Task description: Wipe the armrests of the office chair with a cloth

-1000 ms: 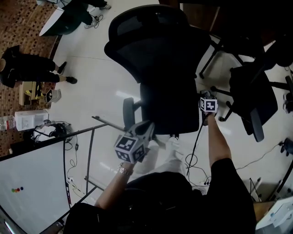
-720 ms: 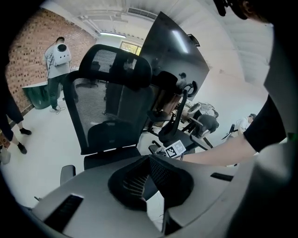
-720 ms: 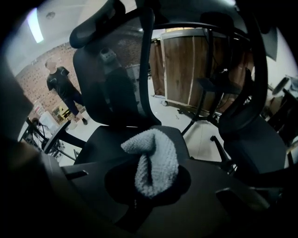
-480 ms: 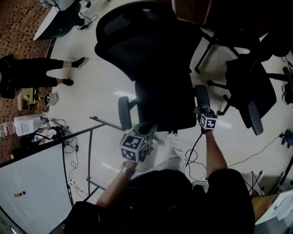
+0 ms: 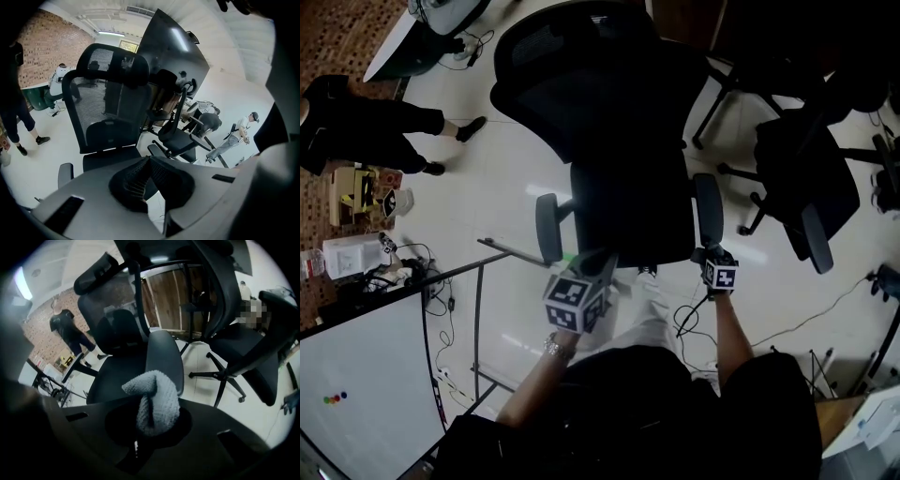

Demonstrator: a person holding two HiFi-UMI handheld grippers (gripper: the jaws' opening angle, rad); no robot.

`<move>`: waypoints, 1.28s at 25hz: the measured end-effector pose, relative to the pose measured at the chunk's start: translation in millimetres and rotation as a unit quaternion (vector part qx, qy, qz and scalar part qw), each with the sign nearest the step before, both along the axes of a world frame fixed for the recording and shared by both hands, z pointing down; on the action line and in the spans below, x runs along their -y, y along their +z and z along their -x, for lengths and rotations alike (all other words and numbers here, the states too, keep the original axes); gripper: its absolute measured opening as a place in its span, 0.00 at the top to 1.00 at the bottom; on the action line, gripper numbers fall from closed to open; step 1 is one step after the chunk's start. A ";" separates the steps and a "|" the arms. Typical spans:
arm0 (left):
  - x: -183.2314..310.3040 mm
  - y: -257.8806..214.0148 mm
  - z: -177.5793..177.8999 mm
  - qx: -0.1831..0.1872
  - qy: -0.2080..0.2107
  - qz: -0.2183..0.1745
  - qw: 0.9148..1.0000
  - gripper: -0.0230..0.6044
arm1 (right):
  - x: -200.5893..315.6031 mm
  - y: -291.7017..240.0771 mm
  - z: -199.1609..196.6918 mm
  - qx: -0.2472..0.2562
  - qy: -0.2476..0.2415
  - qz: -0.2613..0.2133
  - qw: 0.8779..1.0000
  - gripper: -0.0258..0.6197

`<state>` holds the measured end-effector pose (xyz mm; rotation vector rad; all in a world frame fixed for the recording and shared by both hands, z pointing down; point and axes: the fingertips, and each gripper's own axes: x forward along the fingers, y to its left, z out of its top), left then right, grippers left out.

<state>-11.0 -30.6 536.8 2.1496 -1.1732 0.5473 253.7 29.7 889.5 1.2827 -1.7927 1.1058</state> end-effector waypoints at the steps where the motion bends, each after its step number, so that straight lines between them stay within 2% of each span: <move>1: -0.8 0.2 0.4 0.000 -0.002 0.000 1.000 0.96 | 3.4 -3.7 -3.3 -0.009 -0.010 0.000 1.000 0.93; 3: -3.7 0.4 3.3 0.001 -0.006 0.001 1.000 0.96 | 27.8 -18.3 -9.5 -0.011 -0.007 -0.025 1.000 0.93; 6: -7.5 1.1 15.1 0.006 -0.013 0.004 1.000 0.96 | 97.1 -33.6 -4.1 -0.007 0.000 -0.062 0.998 0.93; 11: -18.8 3.1 23.7 0.015 -0.019 0.011 1.000 0.96 | 214.2 -51.8 25.9 -0.017 -0.049 -0.109 0.993 0.93; 14: -25.4 6.2 29.5 0.022 -0.024 0.018 0.999 0.96 | 247.1 -51.4 38.4 -0.006 -0.057 -0.121 0.991 0.93; 20: -32.8 11.9 40.6 0.025 -0.030 0.027 0.999 0.96 | 217.1 -5.0 5.6 -0.068 -0.040 -0.073 0.994 0.93; 25: -27.0 15.2 37.7 0.020 -0.024 0.028 0.999 0.96 | 175.3 -13.7 -2.3 -0.087 -0.039 -0.093 0.991 0.93; 29: -23.5 12.1 31.7 0.014 -0.017 0.024 0.999 0.96 | 113.7 -26.4 -10.9 -0.087 -0.011 -0.070 0.994 0.93; 32: -19.3 11.9 28.6 0.013 -0.015 0.024 1.000 0.96 | 71.6 -16.1 -19.3 -0.086 0.009 -0.070 0.994 0.93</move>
